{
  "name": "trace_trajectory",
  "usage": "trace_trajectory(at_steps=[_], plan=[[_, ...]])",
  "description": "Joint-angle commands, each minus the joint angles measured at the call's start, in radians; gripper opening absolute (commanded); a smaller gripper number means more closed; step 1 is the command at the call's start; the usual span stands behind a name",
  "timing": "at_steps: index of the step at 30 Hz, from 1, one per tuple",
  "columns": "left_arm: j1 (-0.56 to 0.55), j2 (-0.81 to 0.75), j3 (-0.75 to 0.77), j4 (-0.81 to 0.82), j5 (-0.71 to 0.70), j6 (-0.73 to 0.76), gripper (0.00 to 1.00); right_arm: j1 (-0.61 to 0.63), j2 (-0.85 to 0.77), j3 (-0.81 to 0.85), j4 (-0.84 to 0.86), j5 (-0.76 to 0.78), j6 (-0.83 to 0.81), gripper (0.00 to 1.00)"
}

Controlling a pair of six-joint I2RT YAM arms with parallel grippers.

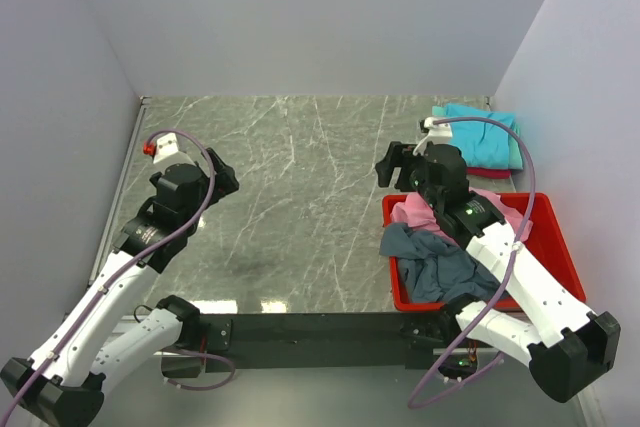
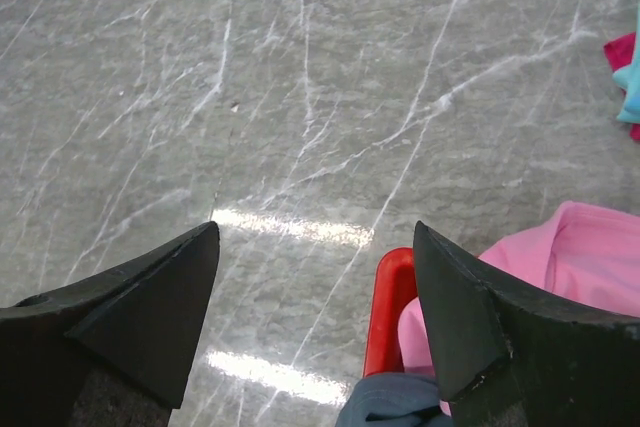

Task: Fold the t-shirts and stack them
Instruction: Grab the tshirt from the pile

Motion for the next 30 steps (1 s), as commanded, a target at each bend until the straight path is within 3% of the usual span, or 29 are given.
trace_trajectory(at_steps=[1, 11, 16, 25, 30], plan=[[0.002, -0.012, 0.042, -0.007, -0.024, 0.005, 0.99, 0.004, -0.011, 0.010, -0.012, 0.066, 0.030, 0.85], [0.002, -0.006, 0.026, -0.006, -0.023, -0.003, 0.99, 0.067, -0.028, -0.079, -0.170, -0.038, 0.071, 0.85], [0.002, -0.015, 0.027, -0.003, -0.023, -0.001, 0.99, 0.174, -0.080, -0.144, -0.224, 0.025, 0.111, 0.85], [0.002, -0.021, 0.016, 0.006, -0.015, 0.002, 0.99, 0.211, -0.109, -0.180, -0.331, 0.112, 0.160, 0.85], [0.002, -0.006, 0.015, 0.017, -0.010, 0.006, 0.99, 0.214, -0.106, -0.214, -0.310, 0.109, 0.191, 0.85]])
